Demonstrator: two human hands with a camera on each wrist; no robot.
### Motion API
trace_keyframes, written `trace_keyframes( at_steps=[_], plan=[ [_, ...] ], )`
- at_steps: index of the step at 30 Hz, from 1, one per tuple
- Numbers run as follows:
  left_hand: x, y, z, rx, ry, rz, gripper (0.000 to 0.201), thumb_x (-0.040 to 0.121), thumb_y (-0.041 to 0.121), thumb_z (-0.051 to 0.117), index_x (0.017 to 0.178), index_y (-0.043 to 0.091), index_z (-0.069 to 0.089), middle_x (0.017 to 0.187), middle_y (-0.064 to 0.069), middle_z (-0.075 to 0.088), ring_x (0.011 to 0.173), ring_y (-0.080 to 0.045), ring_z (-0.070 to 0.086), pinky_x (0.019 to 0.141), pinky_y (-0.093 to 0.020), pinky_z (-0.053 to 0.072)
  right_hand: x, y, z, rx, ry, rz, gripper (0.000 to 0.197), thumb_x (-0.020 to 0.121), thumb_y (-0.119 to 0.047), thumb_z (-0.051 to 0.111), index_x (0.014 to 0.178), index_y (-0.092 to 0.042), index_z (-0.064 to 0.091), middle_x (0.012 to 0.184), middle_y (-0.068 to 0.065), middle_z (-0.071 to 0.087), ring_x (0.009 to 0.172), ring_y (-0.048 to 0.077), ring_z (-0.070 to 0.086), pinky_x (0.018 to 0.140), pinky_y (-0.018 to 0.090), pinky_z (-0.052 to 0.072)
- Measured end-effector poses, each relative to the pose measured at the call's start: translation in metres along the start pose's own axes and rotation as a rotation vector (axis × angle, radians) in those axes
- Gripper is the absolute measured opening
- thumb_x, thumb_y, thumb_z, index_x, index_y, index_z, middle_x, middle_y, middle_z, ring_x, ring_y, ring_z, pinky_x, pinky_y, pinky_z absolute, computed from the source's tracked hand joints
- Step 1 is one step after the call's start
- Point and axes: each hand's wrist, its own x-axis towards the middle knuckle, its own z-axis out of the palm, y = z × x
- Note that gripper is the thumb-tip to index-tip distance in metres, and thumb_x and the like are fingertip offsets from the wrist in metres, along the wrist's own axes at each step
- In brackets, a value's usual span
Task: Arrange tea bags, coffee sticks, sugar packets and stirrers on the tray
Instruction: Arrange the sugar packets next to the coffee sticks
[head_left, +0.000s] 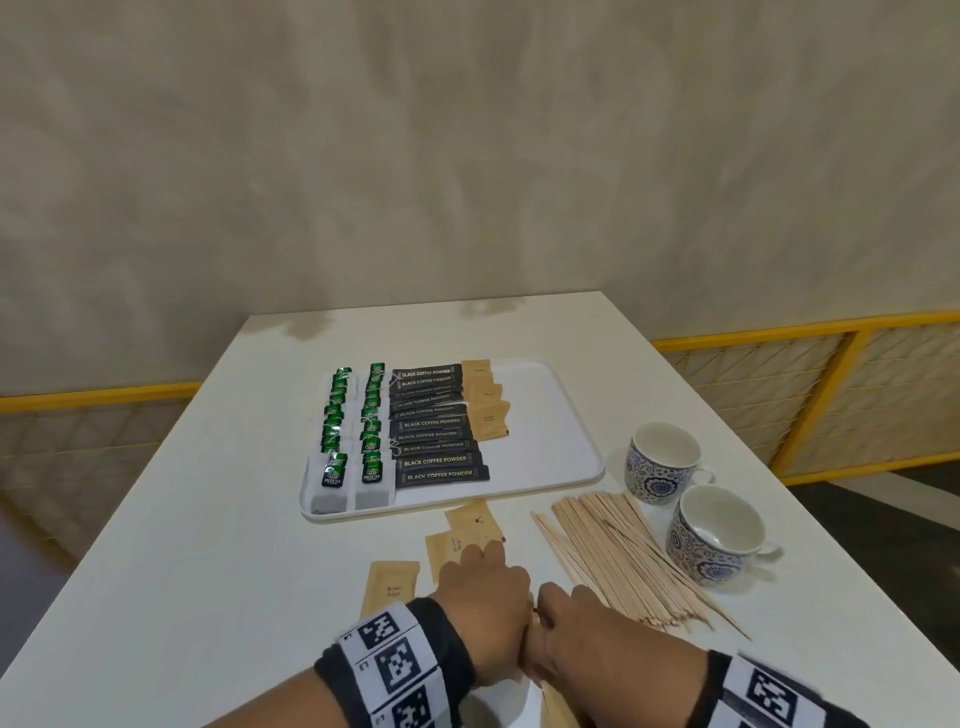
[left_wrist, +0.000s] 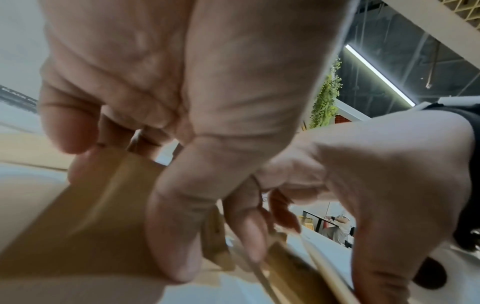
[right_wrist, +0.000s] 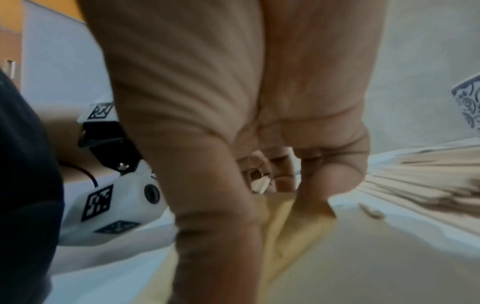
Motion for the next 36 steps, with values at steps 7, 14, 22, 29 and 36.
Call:
trace_keyframes(
  at_steps=[7, 14, 22, 29, 36],
  plan=[
    [-0.012, -0.008, -0.009, -0.244, -0.077, 0.042, 0.047, 0.087, 0.005, 0.055, 0.125, 0.017, 0.030, 0.101, -0.006, 0.051, 0.089, -0.024, 0.048, 0.083, -0.036, 0.040, -0.004, -0.001, -0.020, 0.147, -0.222, 0.025, 0.035, 0.094, -0.006, 0.043, 0.128, -0.015, 0.043, 0.116, 0.017, 0.056, 0.100, 0.028, 0.054, 0.081, 0.035, 0.043],
    [-0.023, -0.073, -0.021, -0.477, -0.024, -0.194, 0.028, 0.089, 0.015, 0.047, 0.116, 0.008, 0.048, 0.101, -0.005, 0.062, 0.092, -0.022, 0.062, 0.070, -0.032, 0.050, 0.018, 0.010, -0.074, 0.554, 0.073, 0.250, 0.019, 0.082, -0.019, 0.071, 0.089, -0.024, 0.054, 0.094, 0.000, 0.063, 0.084, 0.017, 0.057, 0.070, 0.029, 0.047],
    [-0.015, -0.087, -0.001, -0.253, -0.030, -0.402, 0.036, 0.082, 0.019, 0.047, 0.116, 0.012, 0.056, 0.124, -0.011, 0.047, 0.116, -0.031, 0.047, 0.098, -0.034, 0.043, 0.087, -0.013, -0.097, 0.317, 0.002, 0.334, 0.026, 0.097, -0.022, 0.050, 0.113, -0.004, 0.059, 0.118, 0.011, 0.062, 0.100, 0.023, 0.058, 0.091, 0.033, 0.043],
    [-0.011, -0.090, 0.014, -0.366, 0.036, -0.433, 0.023, 0.079, 0.015, 0.042, 0.097, 0.020, 0.055, 0.112, -0.005, 0.060, 0.109, -0.026, 0.050, 0.086, -0.028, 0.045, 0.132, -0.028, -0.072, -0.063, -0.037, 0.566, 0.025, 0.094, -0.021, 0.051, 0.118, -0.014, 0.052, 0.113, 0.009, 0.045, 0.106, 0.027, 0.046, 0.099, 0.040, 0.037],
    [-0.007, -0.090, 0.014, -0.461, 0.125, -0.431, 0.028, 0.083, 0.025, 0.053, 0.110, 0.019, 0.051, 0.118, -0.005, 0.050, 0.106, -0.023, 0.054, 0.086, -0.028, 0.048, 0.145, -0.033, -0.052, 0.093, 0.072, 0.750, 0.028, 0.089, -0.024, 0.053, 0.117, -0.021, 0.053, 0.121, 0.009, 0.044, 0.114, 0.028, 0.040, 0.098, 0.041, 0.032]
  ],
)
